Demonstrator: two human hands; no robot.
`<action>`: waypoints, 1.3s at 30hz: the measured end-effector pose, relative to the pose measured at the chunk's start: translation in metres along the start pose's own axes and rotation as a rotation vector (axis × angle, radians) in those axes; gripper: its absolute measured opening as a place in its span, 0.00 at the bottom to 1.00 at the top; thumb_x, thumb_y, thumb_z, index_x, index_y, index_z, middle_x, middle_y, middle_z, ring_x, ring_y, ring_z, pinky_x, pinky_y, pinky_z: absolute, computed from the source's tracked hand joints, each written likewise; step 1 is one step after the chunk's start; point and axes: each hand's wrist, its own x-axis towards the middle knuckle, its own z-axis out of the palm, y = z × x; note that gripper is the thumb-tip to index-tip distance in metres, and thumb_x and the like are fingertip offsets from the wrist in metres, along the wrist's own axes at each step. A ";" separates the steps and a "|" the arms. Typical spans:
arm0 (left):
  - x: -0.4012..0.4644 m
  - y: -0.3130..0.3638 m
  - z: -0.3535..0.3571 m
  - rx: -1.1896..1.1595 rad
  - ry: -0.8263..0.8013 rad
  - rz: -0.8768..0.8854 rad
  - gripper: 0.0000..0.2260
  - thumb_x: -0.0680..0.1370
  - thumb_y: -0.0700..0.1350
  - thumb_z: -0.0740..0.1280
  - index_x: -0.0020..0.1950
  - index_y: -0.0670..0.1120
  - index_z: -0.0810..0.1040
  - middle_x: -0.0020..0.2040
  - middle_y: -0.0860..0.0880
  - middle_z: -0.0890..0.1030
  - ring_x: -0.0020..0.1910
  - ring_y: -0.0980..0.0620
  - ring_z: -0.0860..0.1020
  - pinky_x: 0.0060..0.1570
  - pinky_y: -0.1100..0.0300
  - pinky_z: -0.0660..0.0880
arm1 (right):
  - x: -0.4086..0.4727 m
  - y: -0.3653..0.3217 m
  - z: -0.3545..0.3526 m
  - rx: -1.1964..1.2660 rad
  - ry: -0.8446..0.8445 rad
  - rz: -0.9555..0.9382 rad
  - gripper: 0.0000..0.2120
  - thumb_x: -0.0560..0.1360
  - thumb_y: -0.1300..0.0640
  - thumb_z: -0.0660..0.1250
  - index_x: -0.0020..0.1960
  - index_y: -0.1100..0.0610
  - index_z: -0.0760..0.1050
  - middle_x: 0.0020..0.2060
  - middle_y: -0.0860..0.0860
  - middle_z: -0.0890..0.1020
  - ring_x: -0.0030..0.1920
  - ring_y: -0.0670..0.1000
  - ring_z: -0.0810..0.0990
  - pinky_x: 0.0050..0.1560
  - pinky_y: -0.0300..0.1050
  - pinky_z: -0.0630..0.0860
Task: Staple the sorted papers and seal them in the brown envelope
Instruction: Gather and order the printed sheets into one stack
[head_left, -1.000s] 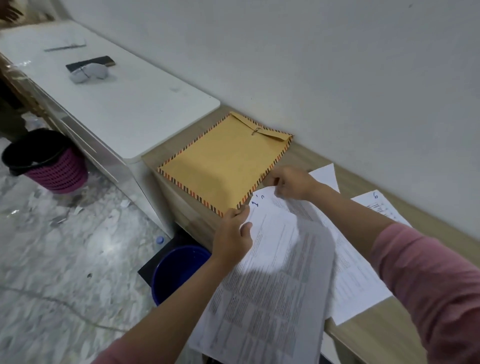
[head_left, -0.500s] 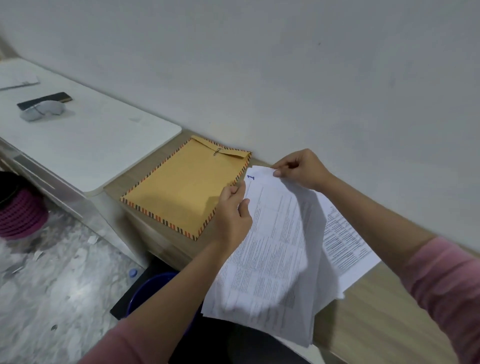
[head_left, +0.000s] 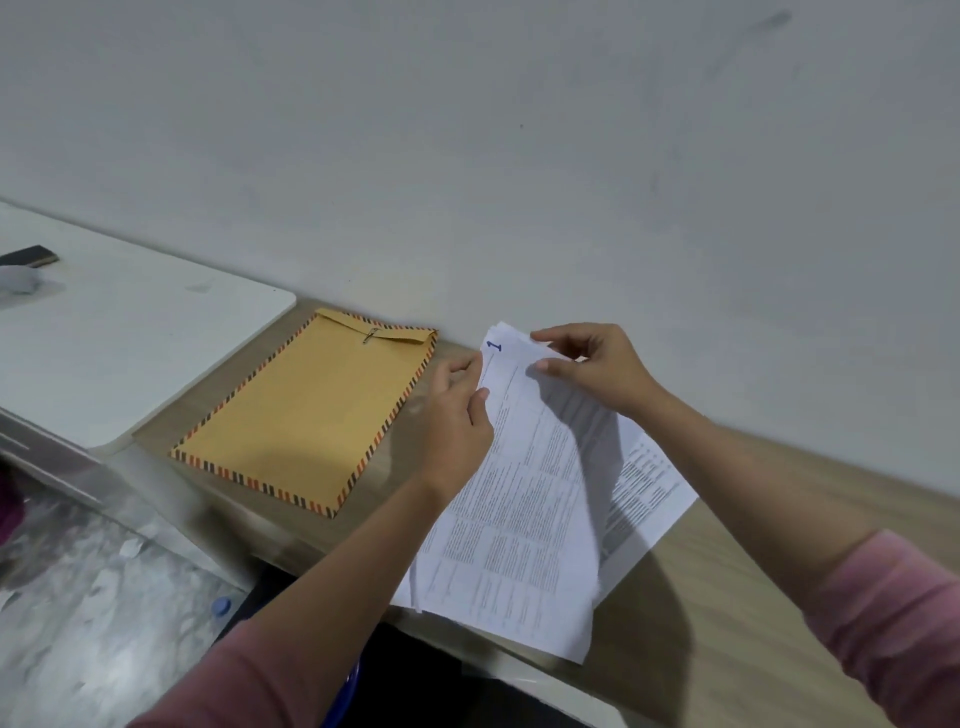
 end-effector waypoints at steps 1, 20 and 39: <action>0.000 0.000 0.002 0.016 -0.007 0.009 0.18 0.80 0.42 0.61 0.70 0.49 0.70 0.63 0.55 0.70 0.48 0.64 0.73 0.51 0.67 0.75 | -0.003 0.002 0.001 -0.007 0.001 -0.003 0.15 0.67 0.62 0.75 0.51 0.49 0.80 0.37 0.52 0.79 0.35 0.39 0.74 0.42 0.29 0.71; 0.010 0.004 0.016 -0.046 -0.120 -0.001 0.20 0.78 0.36 0.63 0.69 0.50 0.73 0.53 0.53 0.69 0.46 0.73 0.69 0.44 0.82 0.66 | -0.035 0.015 -0.004 0.162 0.090 0.075 0.17 0.71 0.66 0.70 0.54 0.48 0.79 0.41 0.48 0.80 0.34 0.43 0.75 0.45 0.36 0.75; -0.014 -0.039 0.012 0.110 -0.333 -0.245 0.19 0.77 0.40 0.64 0.65 0.56 0.74 0.61 0.58 0.77 0.59 0.55 0.76 0.60 0.50 0.75 | -0.064 0.042 0.037 -0.251 -0.028 0.217 0.15 0.73 0.60 0.68 0.59 0.53 0.77 0.44 0.48 0.79 0.35 0.40 0.74 0.41 0.30 0.71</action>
